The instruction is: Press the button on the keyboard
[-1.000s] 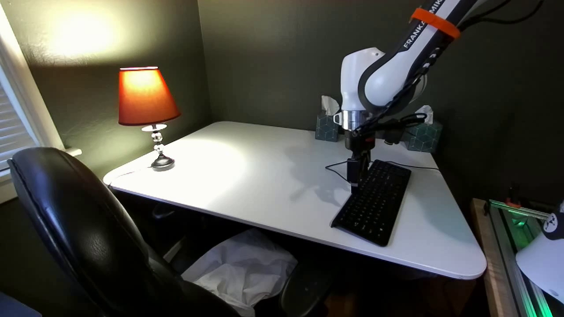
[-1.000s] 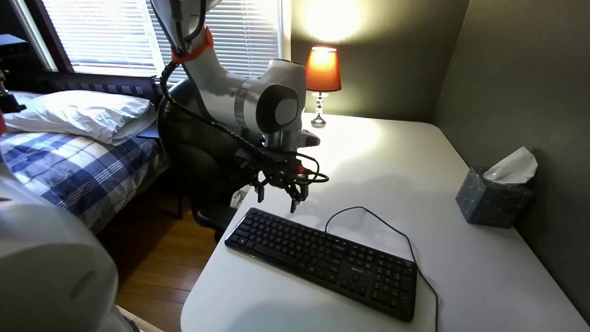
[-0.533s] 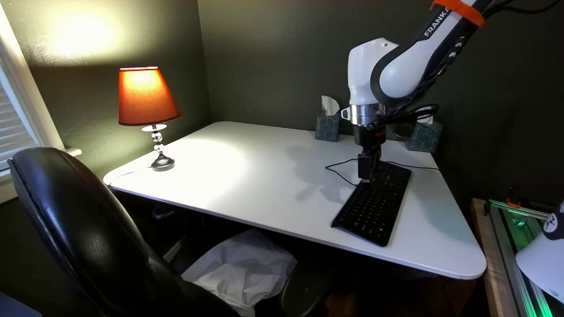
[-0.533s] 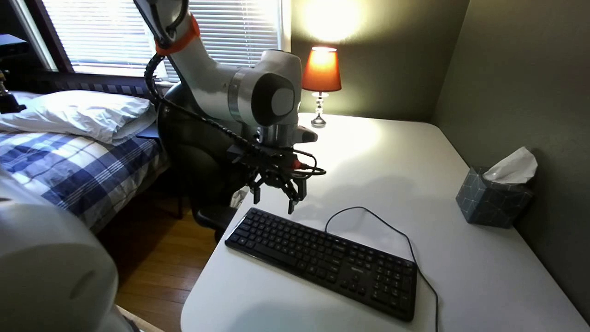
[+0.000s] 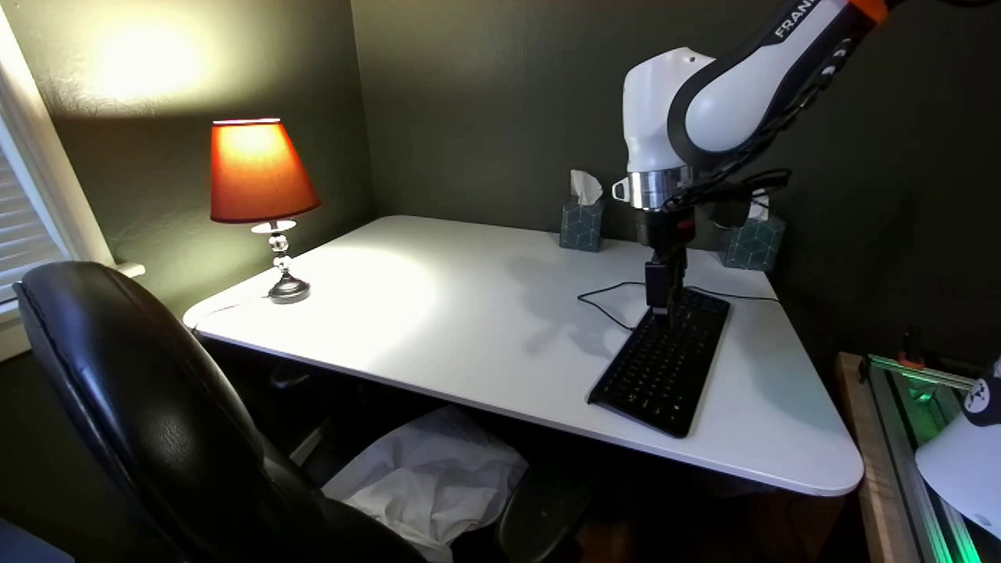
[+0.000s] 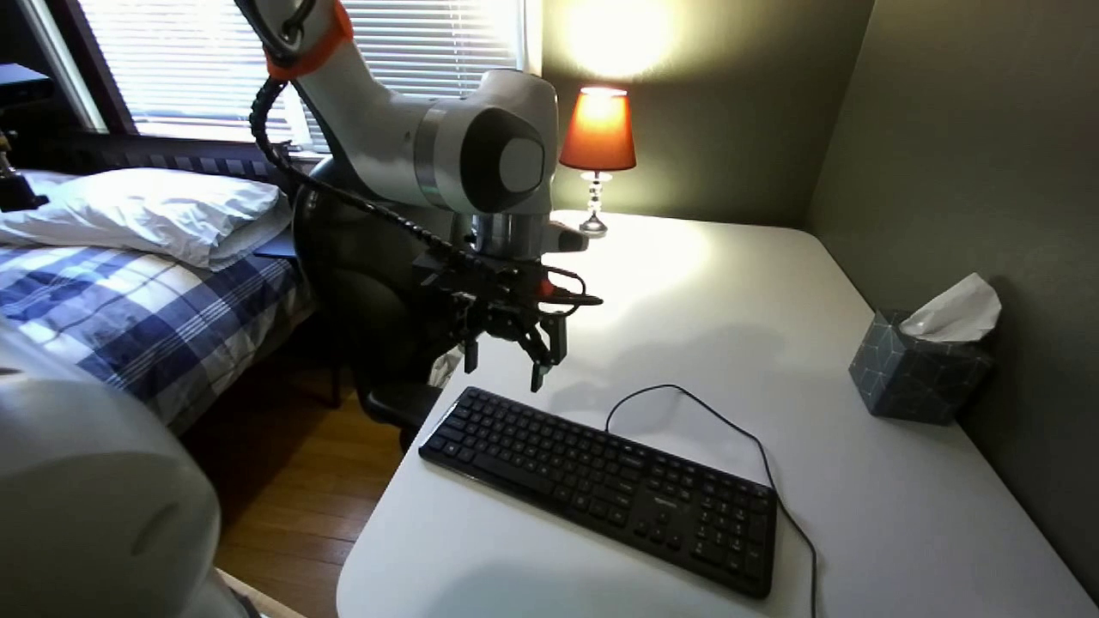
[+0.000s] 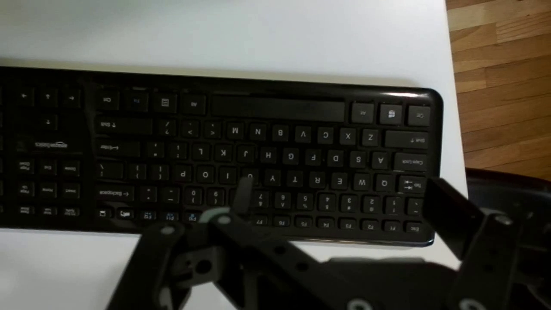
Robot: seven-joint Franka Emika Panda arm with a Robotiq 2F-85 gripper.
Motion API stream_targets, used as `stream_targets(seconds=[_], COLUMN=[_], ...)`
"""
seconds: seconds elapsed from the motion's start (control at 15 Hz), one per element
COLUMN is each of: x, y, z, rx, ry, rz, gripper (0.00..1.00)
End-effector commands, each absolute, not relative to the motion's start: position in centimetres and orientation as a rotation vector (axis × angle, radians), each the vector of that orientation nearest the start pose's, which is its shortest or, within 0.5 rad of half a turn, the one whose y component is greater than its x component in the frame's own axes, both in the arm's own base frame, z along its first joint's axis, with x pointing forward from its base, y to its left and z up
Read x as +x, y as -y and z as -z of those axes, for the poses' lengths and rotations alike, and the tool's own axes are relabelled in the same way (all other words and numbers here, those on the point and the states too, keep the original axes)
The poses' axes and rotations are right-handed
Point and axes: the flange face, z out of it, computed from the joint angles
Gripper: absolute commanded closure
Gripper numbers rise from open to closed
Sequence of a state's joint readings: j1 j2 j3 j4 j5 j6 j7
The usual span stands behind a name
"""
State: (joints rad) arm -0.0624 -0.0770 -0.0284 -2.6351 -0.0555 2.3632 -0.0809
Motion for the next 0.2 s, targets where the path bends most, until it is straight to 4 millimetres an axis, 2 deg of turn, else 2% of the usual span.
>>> stream_targets(seconds=[0.0,0.13], x=[40.15,39.93], y=[3.68,3.62], z=[-25.91,-25.98], rx=[-3.142,-3.142], ry=[0.052,0.053], rz=[-0.307,-0.306], gripper=[0.0,0.0])
